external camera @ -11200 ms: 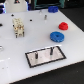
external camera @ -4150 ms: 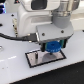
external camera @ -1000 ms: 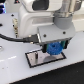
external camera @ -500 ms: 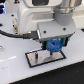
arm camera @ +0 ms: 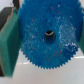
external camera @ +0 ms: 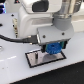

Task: Insert the blue gear onto the right peg, followed by the red gear

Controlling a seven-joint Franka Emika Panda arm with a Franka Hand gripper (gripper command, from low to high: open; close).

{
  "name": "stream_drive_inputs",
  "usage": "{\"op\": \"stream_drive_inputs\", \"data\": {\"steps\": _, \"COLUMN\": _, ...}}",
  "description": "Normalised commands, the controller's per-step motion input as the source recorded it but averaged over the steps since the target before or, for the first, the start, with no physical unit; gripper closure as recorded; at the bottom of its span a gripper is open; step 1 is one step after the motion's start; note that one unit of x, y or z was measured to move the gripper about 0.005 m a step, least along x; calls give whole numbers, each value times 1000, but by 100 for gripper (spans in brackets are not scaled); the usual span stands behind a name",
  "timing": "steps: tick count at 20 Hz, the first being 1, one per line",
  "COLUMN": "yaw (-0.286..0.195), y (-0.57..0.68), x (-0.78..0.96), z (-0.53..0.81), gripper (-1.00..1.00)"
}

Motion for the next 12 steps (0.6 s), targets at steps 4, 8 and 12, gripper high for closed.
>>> {"op": "stream_drive_inputs", "data": {"steps": 4, "yaw": 0, "y": -18, "x": 57, "z": -152, "gripper": 100}}
{"op": "stream_drive_inputs", "data": {"steps": 8, "yaw": 0, "y": -96, "x": 292, "z": -107, "gripper": 100}}
{"op": "stream_drive_inputs", "data": {"steps": 12, "yaw": 0, "y": -22, "x": 217, "z": -153, "gripper": 100}}
